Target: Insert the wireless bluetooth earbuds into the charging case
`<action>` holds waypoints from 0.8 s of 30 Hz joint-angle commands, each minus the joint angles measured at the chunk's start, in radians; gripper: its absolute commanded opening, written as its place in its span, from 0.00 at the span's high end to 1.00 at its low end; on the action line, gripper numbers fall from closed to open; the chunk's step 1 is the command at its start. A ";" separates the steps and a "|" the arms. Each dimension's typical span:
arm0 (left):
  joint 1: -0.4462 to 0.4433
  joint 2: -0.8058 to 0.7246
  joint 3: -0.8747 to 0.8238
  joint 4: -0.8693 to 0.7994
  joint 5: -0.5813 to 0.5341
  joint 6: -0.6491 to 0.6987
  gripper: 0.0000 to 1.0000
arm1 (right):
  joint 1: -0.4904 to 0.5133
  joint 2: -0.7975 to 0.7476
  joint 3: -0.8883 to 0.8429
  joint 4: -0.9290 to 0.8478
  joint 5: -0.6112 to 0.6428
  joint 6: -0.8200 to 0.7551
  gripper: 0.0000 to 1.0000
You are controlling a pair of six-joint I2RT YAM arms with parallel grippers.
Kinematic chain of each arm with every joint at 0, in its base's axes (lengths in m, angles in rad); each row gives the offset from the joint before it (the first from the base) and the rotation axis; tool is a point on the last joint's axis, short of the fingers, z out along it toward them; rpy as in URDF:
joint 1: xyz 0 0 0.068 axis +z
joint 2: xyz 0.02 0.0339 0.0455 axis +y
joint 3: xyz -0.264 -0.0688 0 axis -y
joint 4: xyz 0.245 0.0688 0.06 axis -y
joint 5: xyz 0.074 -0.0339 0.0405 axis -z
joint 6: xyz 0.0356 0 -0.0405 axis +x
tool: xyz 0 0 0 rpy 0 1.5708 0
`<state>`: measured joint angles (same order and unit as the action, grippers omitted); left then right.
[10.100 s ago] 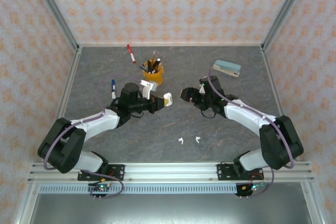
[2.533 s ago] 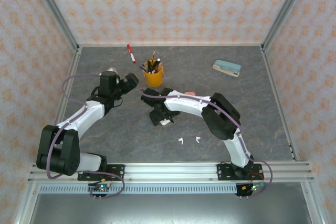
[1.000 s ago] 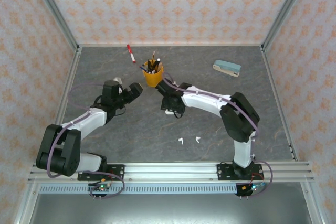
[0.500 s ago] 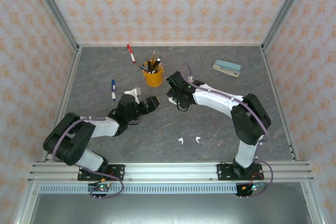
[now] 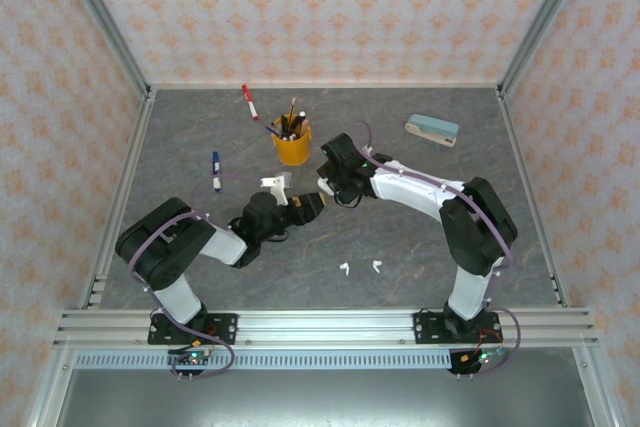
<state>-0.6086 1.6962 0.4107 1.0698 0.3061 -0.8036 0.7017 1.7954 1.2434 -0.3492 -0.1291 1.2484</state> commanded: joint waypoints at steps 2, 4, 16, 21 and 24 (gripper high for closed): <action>-0.008 0.034 0.044 0.105 -0.048 0.010 0.36 | -0.010 -0.037 -0.024 0.047 -0.032 0.045 0.42; -0.008 0.050 0.055 0.115 -0.048 0.006 0.37 | -0.010 -0.039 -0.025 0.050 -0.038 0.048 0.42; -0.009 0.132 0.101 0.151 -0.053 -0.007 0.44 | -0.013 -0.036 -0.035 0.079 -0.079 0.055 0.43; -0.008 0.146 0.115 0.155 -0.054 -0.009 0.50 | -0.015 -0.041 -0.045 0.085 -0.086 0.056 0.43; -0.008 0.150 0.122 0.157 -0.053 -0.010 0.53 | -0.016 -0.044 -0.051 0.088 -0.092 0.057 0.43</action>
<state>-0.6136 1.8359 0.5083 1.1786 0.2783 -0.8150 0.6926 1.7939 1.2079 -0.2798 -0.2146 1.2911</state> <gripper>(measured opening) 0.476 0.571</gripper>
